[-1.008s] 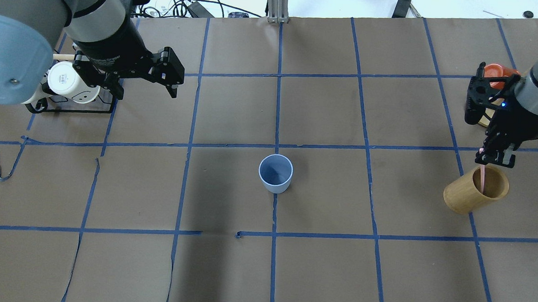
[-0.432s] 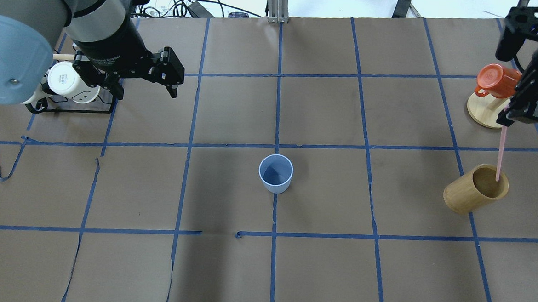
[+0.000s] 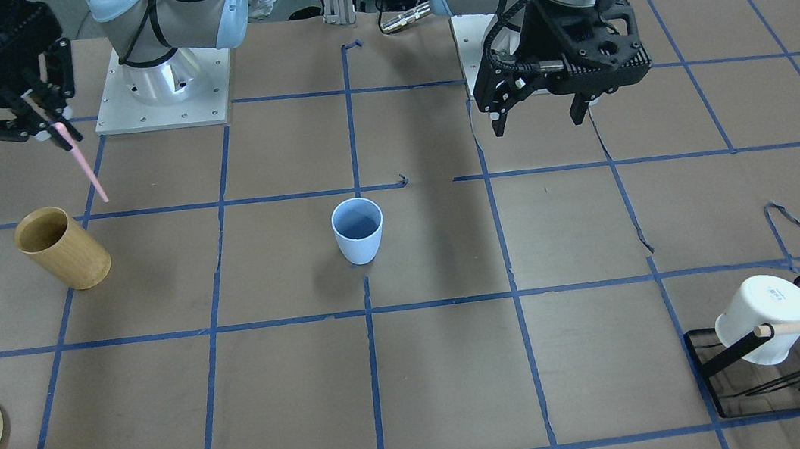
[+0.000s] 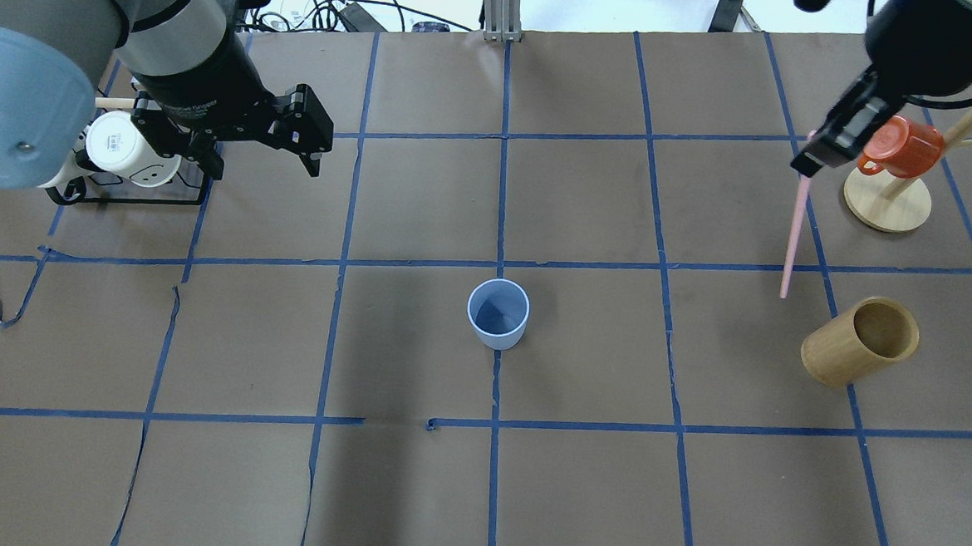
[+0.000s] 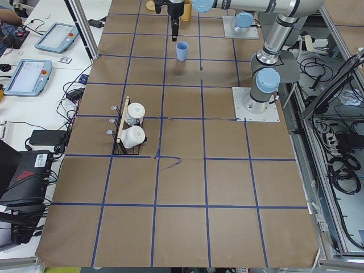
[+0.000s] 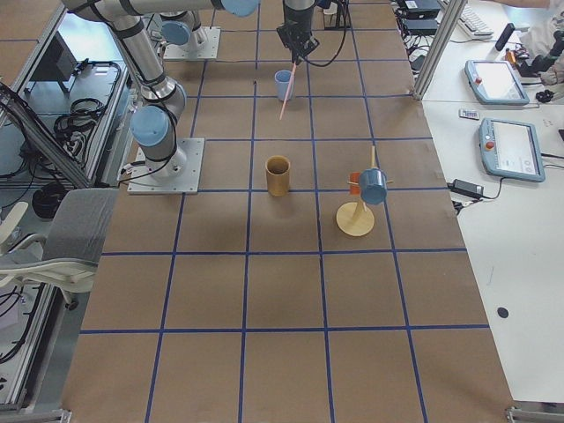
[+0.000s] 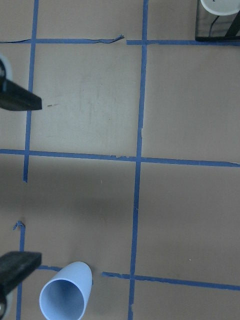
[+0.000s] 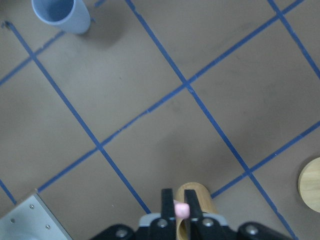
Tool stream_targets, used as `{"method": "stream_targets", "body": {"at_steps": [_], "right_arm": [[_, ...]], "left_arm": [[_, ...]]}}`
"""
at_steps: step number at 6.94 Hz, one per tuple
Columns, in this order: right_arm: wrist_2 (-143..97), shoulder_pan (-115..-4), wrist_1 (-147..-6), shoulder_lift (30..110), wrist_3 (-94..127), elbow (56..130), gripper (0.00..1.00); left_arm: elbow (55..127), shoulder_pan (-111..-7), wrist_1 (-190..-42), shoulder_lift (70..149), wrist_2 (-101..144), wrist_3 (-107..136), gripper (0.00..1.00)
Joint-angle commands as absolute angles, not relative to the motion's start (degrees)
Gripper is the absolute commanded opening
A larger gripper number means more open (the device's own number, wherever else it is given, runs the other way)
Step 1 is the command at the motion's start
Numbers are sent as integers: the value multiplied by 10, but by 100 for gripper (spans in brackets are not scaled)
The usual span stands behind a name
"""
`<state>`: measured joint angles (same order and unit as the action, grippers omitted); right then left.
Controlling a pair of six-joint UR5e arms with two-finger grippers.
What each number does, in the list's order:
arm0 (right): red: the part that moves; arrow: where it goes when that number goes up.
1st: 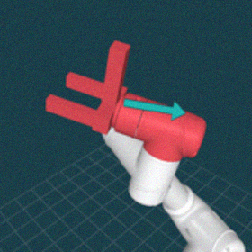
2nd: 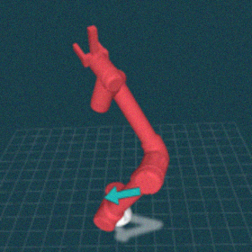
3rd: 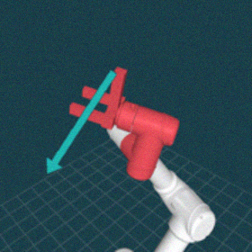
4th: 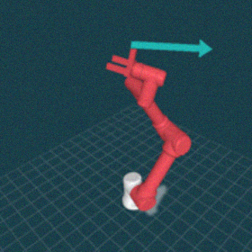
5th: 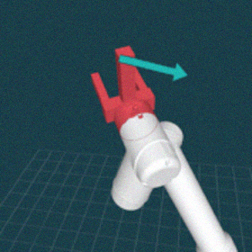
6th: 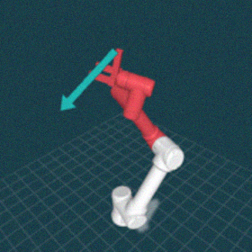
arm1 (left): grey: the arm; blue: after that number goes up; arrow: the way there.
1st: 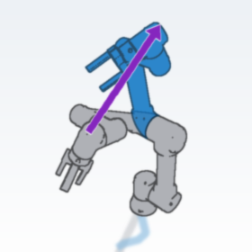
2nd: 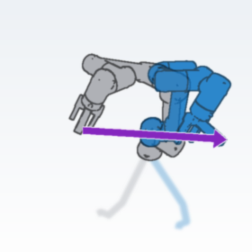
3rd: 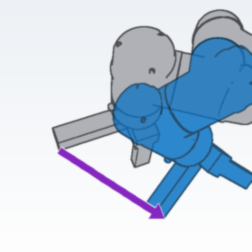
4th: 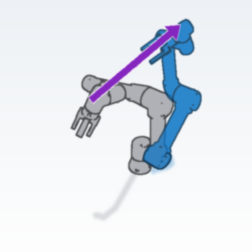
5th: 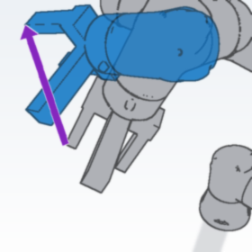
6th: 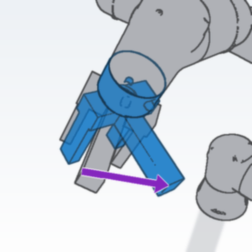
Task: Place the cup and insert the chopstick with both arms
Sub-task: 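Lift the pink chopstick out of the bamboo cup with the right gripper, then carry the chopstick over the blue cup with the right gripper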
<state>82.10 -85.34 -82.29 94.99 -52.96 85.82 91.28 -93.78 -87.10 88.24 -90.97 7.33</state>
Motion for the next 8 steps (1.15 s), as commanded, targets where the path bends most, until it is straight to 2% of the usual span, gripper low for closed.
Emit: {"method": "stream_targets", "body": {"at_steps": [1, 3, 6, 8], "right_arm": [[791, -960, -888, 945, -357, 865, 0], [799, -1056, -998, 940, -243, 920, 0], [801, -1104, -1215, 910, -192, 1006, 0], [792, -1106, -1216, 905, -188, 1009, 0]], "left_arm": [[913, -938, -871, 882, -911, 74, 100], [913, -939, -871, 882, -911, 74, 100], [912, -938, -871, 882, -911, 74, 100], [912, -938, -871, 882, -911, 74, 100]]}}
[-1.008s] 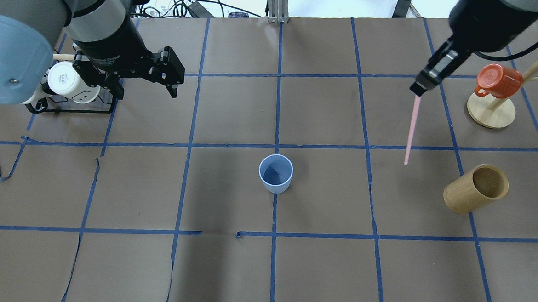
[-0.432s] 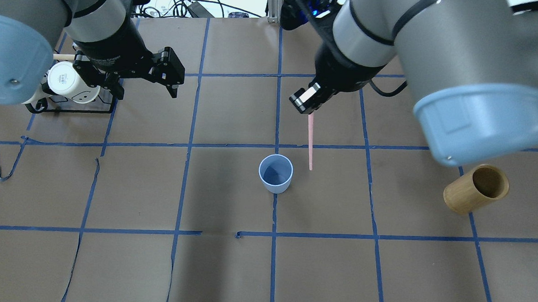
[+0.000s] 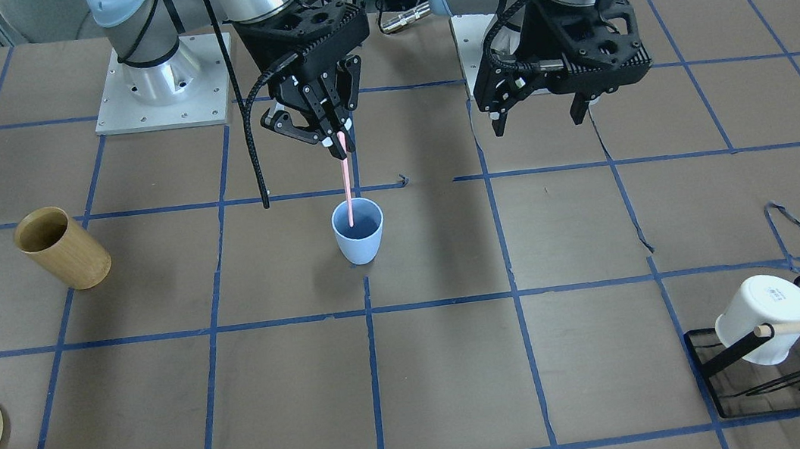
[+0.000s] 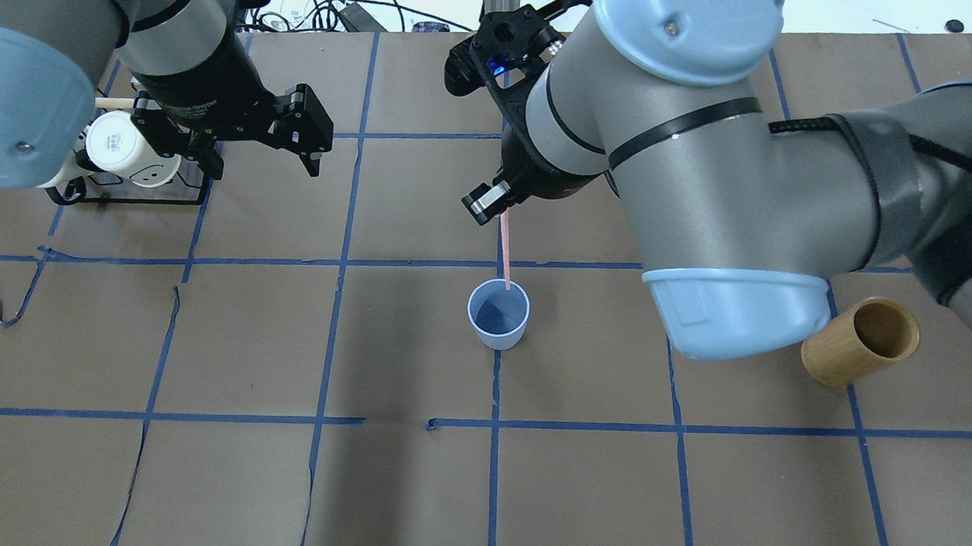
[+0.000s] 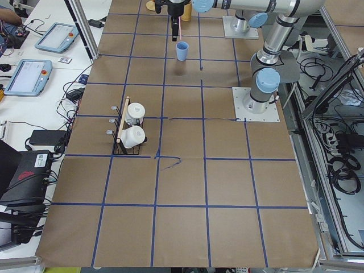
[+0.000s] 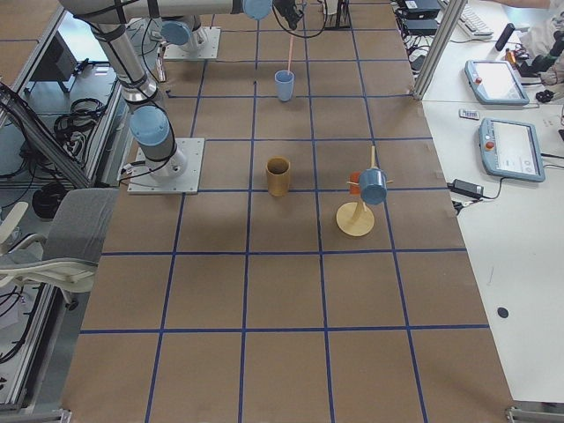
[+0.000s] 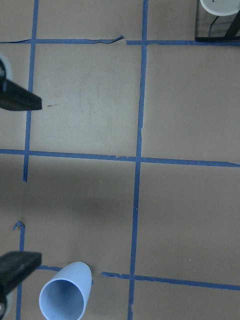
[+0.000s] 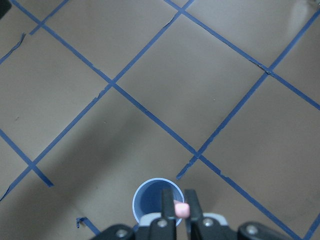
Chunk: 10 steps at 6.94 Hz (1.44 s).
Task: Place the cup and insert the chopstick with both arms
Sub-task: 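Carry the chopstick over the blue cup with the right gripper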
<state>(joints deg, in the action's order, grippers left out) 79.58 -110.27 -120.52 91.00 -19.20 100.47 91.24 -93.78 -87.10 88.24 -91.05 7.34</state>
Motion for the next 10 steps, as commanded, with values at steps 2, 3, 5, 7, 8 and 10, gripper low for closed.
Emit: {"method": "stream_targets", "body": {"at_steps": [2, 3, 5, 7, 8, 10], "right_arm": [[793, -1107, -1217, 890, -180, 1010, 0], [793, -1107, -1217, 882, -181, 1010, 0], [793, -1109, -1216, 872, -185, 1011, 0], [792, -1109, -1237, 861, -187, 1038, 0], [792, -1109, -1251, 860, -188, 1051, 0], [792, -1109, -1254, 860, -186, 1055, 0]], "left_arm": [[912, -938, -871, 882, -911, 74, 100], [912, -938, -871, 882, -911, 74, 100], [912, -938, -871, 882, -911, 74, 100], [912, -938, -871, 882, -911, 73, 100], [912, -938, -870, 882, -911, 74, 100], [912, -938, -871, 882, -911, 74, 100]]}}
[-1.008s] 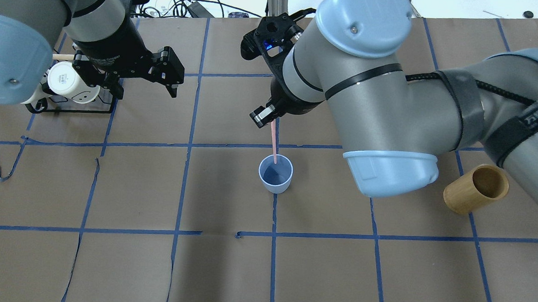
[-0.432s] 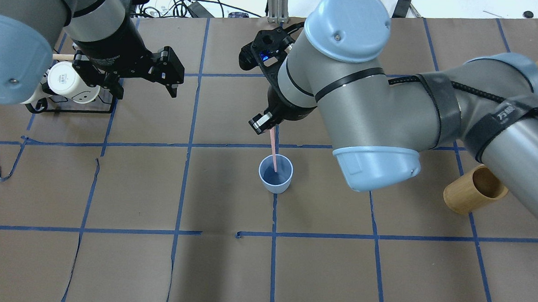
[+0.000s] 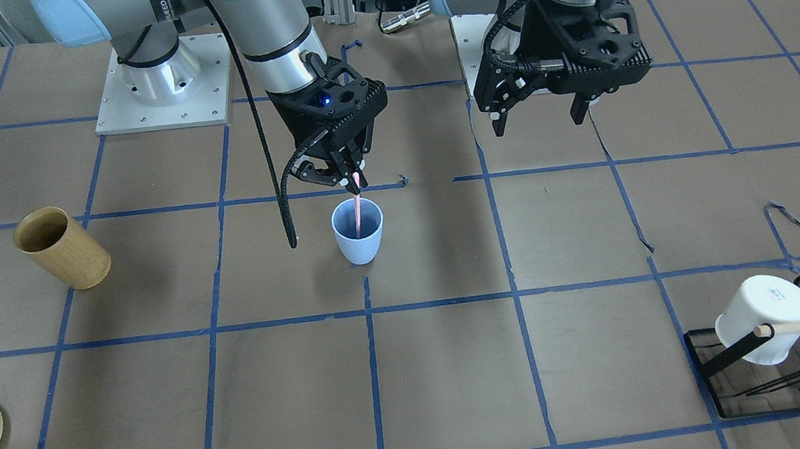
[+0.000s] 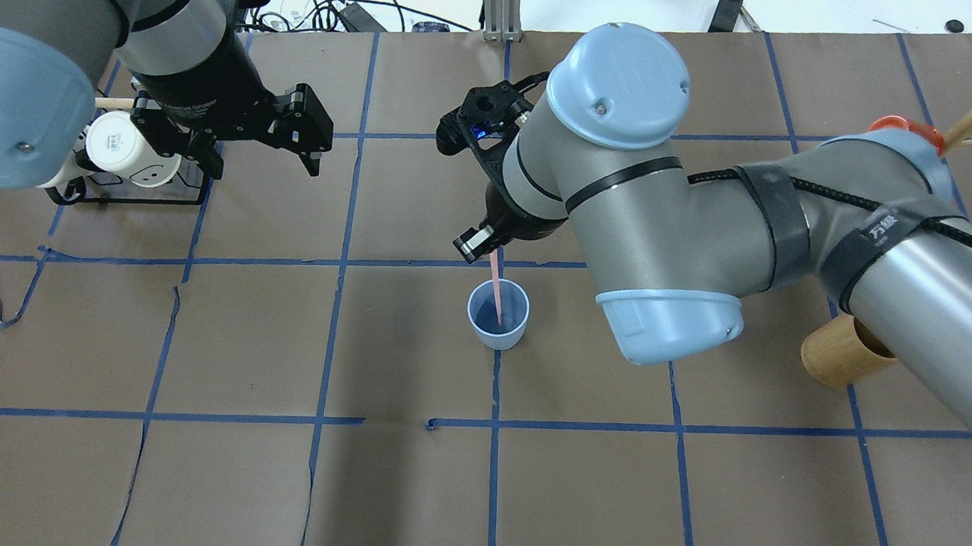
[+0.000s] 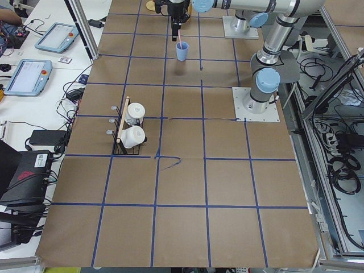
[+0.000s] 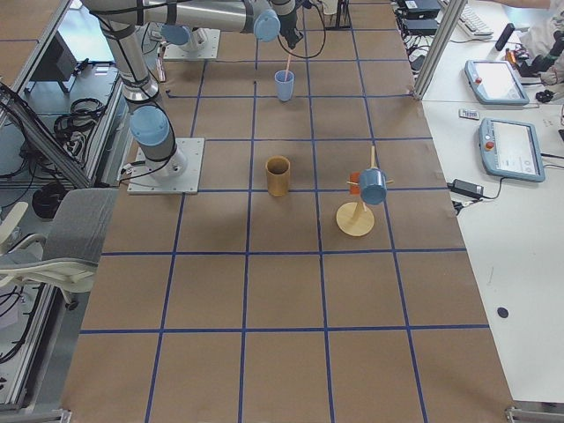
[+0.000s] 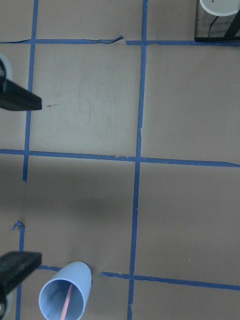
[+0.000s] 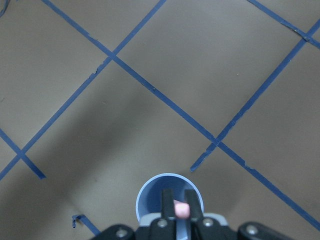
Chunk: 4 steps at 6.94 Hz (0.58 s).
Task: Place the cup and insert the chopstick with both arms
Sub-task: 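Lower the chopstick into the blue cup and open the right gripper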
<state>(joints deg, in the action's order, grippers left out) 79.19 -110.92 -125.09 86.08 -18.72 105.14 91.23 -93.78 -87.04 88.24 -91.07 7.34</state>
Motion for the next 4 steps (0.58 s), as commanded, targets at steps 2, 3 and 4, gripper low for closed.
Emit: {"method": "stream_targets", "body": {"at_steps": [2, 3, 4], "right_arm": [[793, -1115, -1253, 855, -185, 1056, 6], [793, -1119, -1252, 854, -183, 1056, 16], [794, -1120, -1253, 853, -179, 1055, 25]], "left_arm": [[912, -938, -871, 882, -911, 74, 100], [912, -938, -871, 882, -911, 74, 100], [912, -938, -871, 882, -911, 74, 100]]}}
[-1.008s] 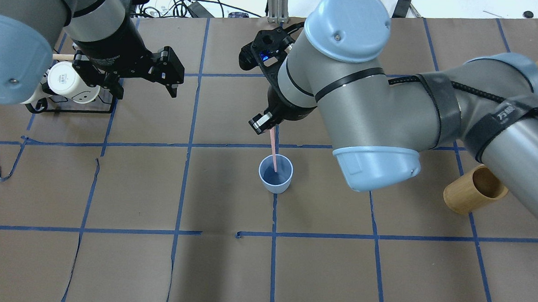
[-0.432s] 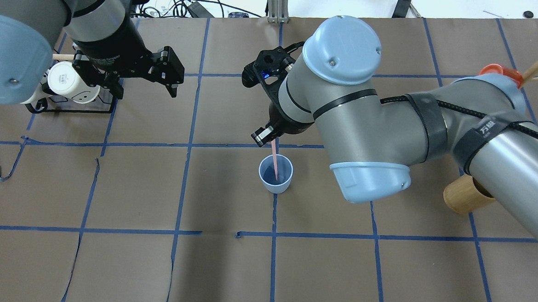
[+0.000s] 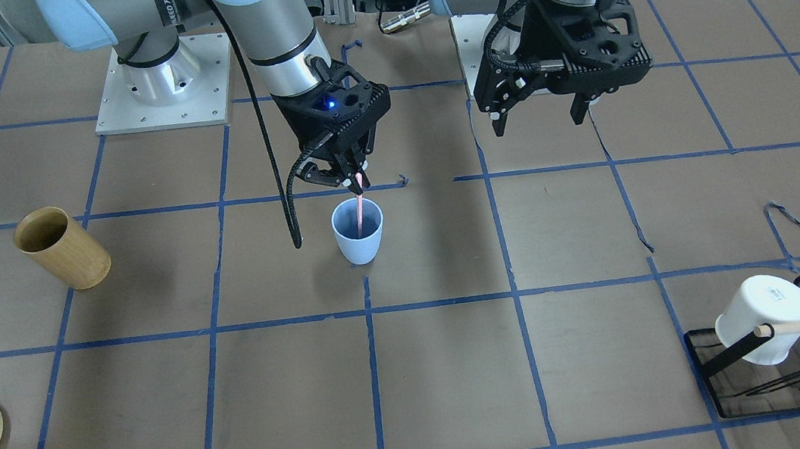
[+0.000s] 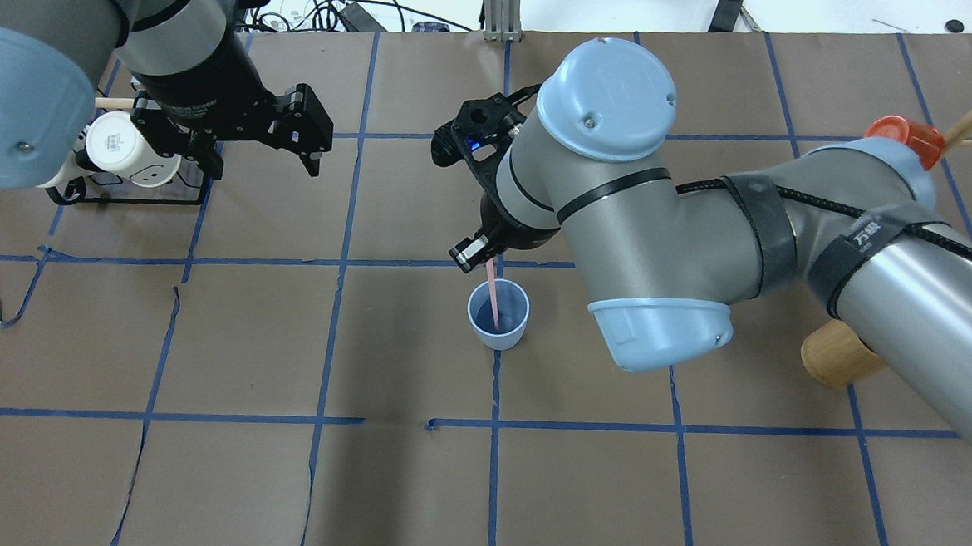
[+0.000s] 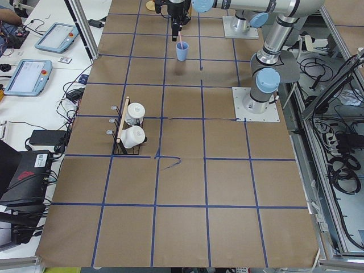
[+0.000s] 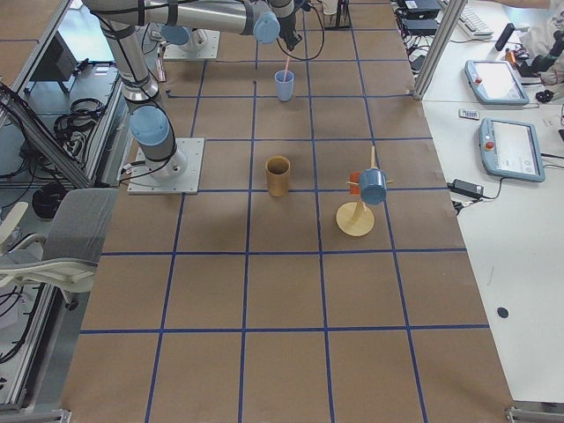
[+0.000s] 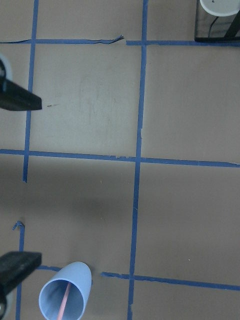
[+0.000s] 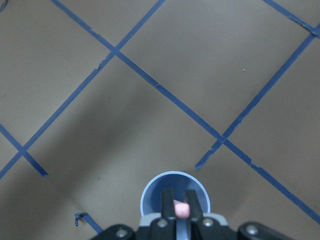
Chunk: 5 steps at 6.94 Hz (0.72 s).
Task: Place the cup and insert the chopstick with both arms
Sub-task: 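Lower the chopstick into the blue cup and open the right gripper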
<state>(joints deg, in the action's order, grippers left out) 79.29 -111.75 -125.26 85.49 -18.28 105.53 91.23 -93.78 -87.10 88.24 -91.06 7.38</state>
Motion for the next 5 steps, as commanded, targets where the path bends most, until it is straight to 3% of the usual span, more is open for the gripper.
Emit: {"method": "stream_targets", "body": {"at_steps": [1, 2, 3, 5], "right_arm": [[792, -1120, -1254, 853, -179, 1055, 47], [792, -1119, -1254, 853, -178, 1049, 77], [795, -1118, -1252, 859, -178, 1044, 88], [803, -1101, -1179, 857, -149, 987, 95]], "left_arm": [[912, -938, -871, 882, -911, 74, 100], [912, -938, -871, 882, -911, 73, 100], [912, -938, -871, 882, -911, 74, 100], [912, -938, -871, 882, -911, 73, 100]]}}
